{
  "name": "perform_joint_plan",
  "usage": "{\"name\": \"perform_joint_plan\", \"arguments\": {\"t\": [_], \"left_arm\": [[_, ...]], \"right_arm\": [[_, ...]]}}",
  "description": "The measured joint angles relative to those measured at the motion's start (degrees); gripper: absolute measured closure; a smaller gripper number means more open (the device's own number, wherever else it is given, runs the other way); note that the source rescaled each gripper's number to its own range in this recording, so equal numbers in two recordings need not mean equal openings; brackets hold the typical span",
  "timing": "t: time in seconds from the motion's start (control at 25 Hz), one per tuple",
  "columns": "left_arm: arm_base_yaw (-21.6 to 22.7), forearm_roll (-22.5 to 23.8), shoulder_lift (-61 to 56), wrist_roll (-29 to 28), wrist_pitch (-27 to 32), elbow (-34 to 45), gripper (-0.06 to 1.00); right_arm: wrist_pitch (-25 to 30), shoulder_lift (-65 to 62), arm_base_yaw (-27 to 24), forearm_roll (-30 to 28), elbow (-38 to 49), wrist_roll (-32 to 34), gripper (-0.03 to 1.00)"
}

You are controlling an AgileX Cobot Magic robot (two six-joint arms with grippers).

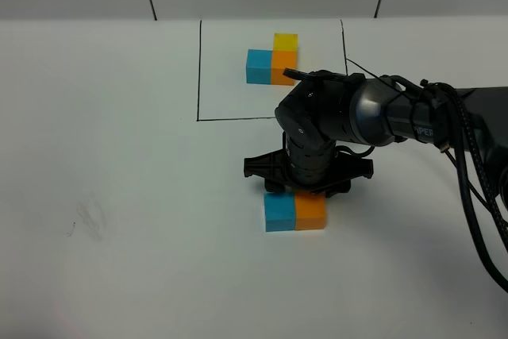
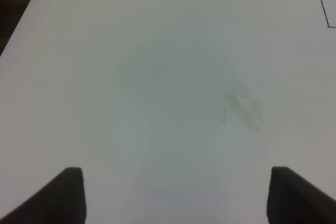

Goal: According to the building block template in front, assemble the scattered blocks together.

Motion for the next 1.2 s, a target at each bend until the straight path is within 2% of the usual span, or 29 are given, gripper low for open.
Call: {"name": "perform_joint_plan", "arguments": {"t": [0.28,0.48,0.6,0.76,0.88,1.0,1.08,1.2], "left_arm": [[0.00,0.00,0.00,0.00,0.00,0.00,0.34],[0.00,0.00,0.00,0.00,0.00,0.00,0.34],[0.00,0.00,0.00,0.00,0.00,0.00,0.34],[0.00,0.00,0.00,0.00,0.00,0.00,0.34],[0.00,0.00,0.00,0.00,0.00,0.00,0.34],[0.00,0.00,0.00,0.00,0.00,0.00,0.34],[0.00,0.00,0.00,0.00,0.00,0.00,0.34],[0.00,0.00,0.00,0.00,0.00,0.00,0.34]], "right_arm": [[1.76,-1.28,0.00,-1.29,-0.08,-0.82,0.25],[5.07,-4.50,0.00,-6.79,-5.10,-2.61,0.06],[5.52,-7.19,0.00,-11.06,-10.33,-4.70,0.02],[5.52,-11.25,-1.07,-20.67,-18.45,-3.40,0.01],[5.65,-14.47,-4.83,-25.87,-23.61,-3.07,0.01],[5.66,-18.85,-10.72,-26.78,-25.92,-6.65,0.01],[5.19,-22.33,-15.74,-27.03,-26.14,-12.59,0.01],[5.37,-27.13,-23.29,-27.12,-26.16,-27.63,0.01]]}}
